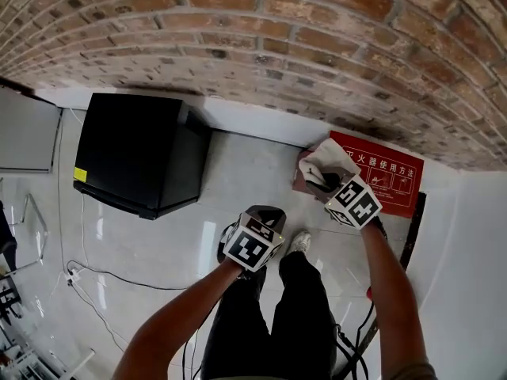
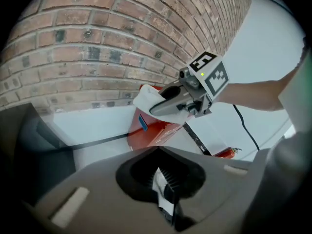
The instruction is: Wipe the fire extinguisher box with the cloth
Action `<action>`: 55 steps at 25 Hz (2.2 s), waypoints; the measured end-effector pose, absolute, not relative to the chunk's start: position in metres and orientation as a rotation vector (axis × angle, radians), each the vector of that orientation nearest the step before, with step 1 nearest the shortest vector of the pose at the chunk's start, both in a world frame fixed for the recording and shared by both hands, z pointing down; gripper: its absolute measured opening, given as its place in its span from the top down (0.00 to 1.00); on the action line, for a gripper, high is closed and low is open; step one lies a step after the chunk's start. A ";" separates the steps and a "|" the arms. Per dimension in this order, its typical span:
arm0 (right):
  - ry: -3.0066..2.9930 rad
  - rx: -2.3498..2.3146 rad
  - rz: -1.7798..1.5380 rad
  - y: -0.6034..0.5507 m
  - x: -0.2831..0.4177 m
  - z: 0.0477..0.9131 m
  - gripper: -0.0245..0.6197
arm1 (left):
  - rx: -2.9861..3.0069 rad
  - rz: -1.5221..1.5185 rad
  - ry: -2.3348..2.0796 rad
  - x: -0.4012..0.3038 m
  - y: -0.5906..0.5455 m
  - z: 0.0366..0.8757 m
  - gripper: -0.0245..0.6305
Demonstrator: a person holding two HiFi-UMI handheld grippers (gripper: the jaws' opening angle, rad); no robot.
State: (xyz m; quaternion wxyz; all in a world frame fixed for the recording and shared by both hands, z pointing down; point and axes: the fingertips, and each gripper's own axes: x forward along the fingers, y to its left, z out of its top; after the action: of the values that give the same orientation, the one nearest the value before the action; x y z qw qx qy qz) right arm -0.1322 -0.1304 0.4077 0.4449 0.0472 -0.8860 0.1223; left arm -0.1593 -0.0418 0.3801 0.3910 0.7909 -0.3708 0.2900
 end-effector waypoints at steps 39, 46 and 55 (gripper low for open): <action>-2.723 0.272 0.603 -0.041 -0.235 0.293 0.84 | 2.178 0.305 -0.625 -0.262 -0.051 0.310 0.45; -2.687 0.085 0.566 -0.007 -0.227 0.293 0.84 | 2.145 0.222 -0.512 -0.246 -0.036 0.308 0.39; -2.688 0.012 0.600 0.027 -0.236 0.286 0.85 | 2.161 0.145 -0.384 -0.220 -0.021 0.290 0.41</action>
State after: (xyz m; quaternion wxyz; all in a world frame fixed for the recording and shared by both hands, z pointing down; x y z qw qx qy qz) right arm -0.2358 0.0271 0.2861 0.1927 0.0043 -0.9577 0.2139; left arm -0.2196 -0.0210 0.2898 0.4537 0.8755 -0.1555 0.0589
